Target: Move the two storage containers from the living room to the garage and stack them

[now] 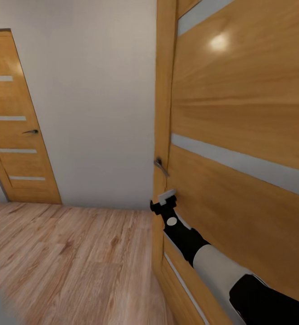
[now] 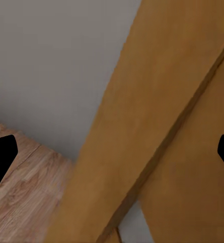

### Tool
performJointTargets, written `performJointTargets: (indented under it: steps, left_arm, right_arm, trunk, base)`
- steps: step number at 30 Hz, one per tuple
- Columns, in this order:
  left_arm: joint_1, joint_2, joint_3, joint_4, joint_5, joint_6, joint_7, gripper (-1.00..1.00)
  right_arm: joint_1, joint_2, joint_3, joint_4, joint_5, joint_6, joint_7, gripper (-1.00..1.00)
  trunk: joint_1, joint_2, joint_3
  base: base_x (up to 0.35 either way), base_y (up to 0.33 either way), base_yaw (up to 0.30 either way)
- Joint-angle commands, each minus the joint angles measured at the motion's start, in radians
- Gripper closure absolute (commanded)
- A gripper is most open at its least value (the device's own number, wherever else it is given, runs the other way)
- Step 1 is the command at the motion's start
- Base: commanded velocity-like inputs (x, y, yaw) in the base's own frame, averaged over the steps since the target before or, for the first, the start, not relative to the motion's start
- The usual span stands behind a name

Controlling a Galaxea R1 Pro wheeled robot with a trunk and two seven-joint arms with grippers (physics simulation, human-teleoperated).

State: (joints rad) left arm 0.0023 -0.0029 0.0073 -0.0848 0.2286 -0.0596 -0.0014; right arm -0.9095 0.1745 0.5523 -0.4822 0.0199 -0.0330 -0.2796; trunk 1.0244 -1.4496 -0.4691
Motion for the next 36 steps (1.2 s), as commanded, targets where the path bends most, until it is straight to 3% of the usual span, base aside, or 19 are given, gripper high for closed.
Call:
performJointTargets:
  steps: [1, 3, 18, 21, 26, 36]
  left_arm:
    - [0.000, 0.000, 0.000, -0.001, 0.006, -0.002, 0.000, -1.00]
    - [0.000, 0.001, 0.000, -0.002, 0.006, -0.002, 0.000, -1.00]
    - [0.001, 0.000, 0.000, -0.003, 0.005, -0.002, 0.000, -1.00]
    - [0.000, 0.000, 0.000, -0.003, 0.005, -0.002, 0.000, -1.00]
    - [0.000, 0.000, 0.000, -0.003, 0.005, -0.002, 0.000, -1.00]
    - [0.001, -0.001, 0.000, -0.003, 0.005, -0.002, 0.000, -1.00]
  right_arm:
    - [-0.002, 0.000, 0.008, 0.002, 0.011, -0.003, -0.012, -1.00]
    - [-0.002, 0.000, 0.019, 0.004, 0.031, -0.028, -0.016, -1.00]
    - [-0.002, 0.000, 0.017, 0.005, 0.024, -0.037, -0.018, -1.00]
    - [-0.002, 0.000, 0.015, 0.007, 0.026, -0.066, -0.020, -1.00]
    - [-0.002, 0.000, 0.007, 0.136, 0.022, -0.092, -0.021, -1.00]
    - [-0.003, 0.000, -0.003, 0.151, 0.022, -0.092, -0.021, -1.00]
  trunk:
    - [0.001, 0.000, -0.001]
    - [0.001, 0.000, -0.001]
    - [0.001, 0.000, -0.001]
    - [0.001, 0.000, -0.001]
    - [0.001, 0.000, -0.001]
    - [0.001, 0.000, -0.001]
  base:
    - [0.296, 0.000, 0.000]
    - [0.176, 0.000, 0.000]
    - [0.008, 0.000, 0.000]
    - [0.000, 0.000, 0.000]
    - [0.000, 0.000, 0.000]
    - [0.000, 0.000, 0.000]
